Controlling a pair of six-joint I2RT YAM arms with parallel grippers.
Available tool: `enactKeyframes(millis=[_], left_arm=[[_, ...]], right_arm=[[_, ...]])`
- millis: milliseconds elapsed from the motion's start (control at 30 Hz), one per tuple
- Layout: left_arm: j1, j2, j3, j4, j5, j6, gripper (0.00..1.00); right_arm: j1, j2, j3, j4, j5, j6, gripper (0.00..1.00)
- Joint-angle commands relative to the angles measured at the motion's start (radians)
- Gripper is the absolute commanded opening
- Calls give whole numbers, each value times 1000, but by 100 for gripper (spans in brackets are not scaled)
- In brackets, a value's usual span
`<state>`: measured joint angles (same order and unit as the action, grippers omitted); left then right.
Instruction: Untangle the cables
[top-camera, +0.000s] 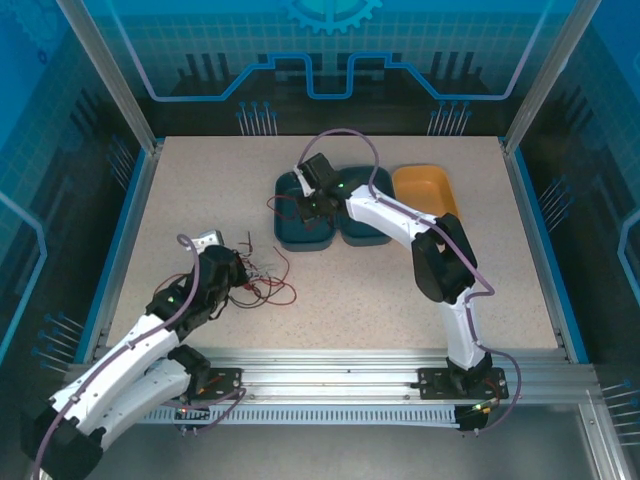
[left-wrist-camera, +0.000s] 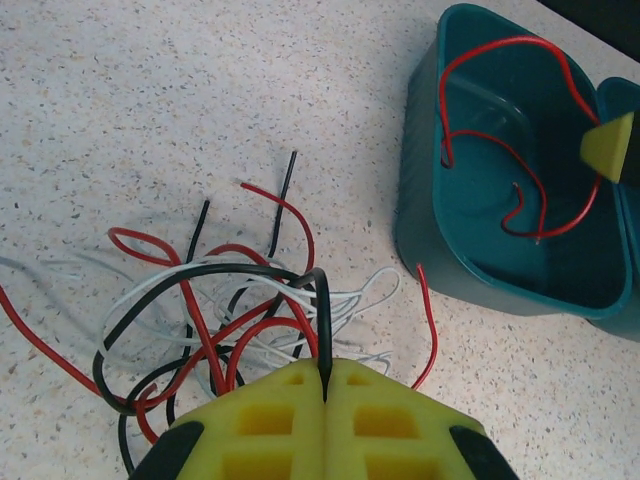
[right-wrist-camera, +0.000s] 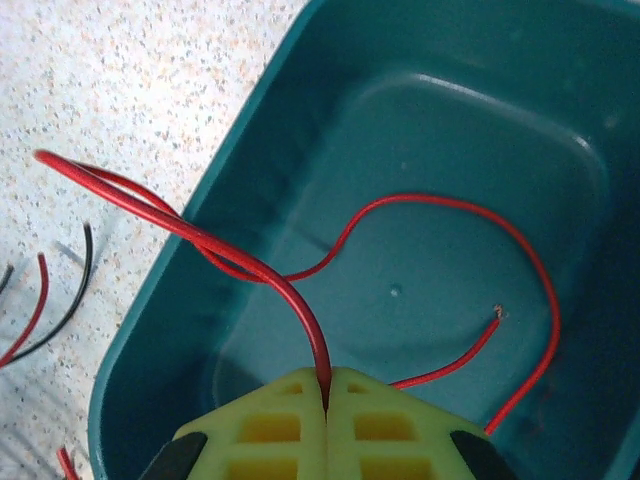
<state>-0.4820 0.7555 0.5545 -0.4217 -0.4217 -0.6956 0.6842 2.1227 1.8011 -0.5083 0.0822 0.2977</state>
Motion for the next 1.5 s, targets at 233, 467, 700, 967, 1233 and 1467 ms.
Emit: enactKeyframes(millis=[233,467,700,967,1233,1467], left_arm=[[70,37,81,54,166,73,1],[76,78,78,80,208,77,1],[79,99,74,102,224,80,2],[79,99,70,98,256,66,2],[80,90,67,67,276,42,2],[80,60,44,62,278,21,3]], right_arm=[[-15,-5,-36,-55,10,77,0],[-43,-68,-120,-64,98,226,0],[-39,-34,-63,-108,160,279,0],[-14,56,37,-98,133,230,11],[-5,36,22,-106,134,197,35],[3,-78,-79,-63,102,154,49]])
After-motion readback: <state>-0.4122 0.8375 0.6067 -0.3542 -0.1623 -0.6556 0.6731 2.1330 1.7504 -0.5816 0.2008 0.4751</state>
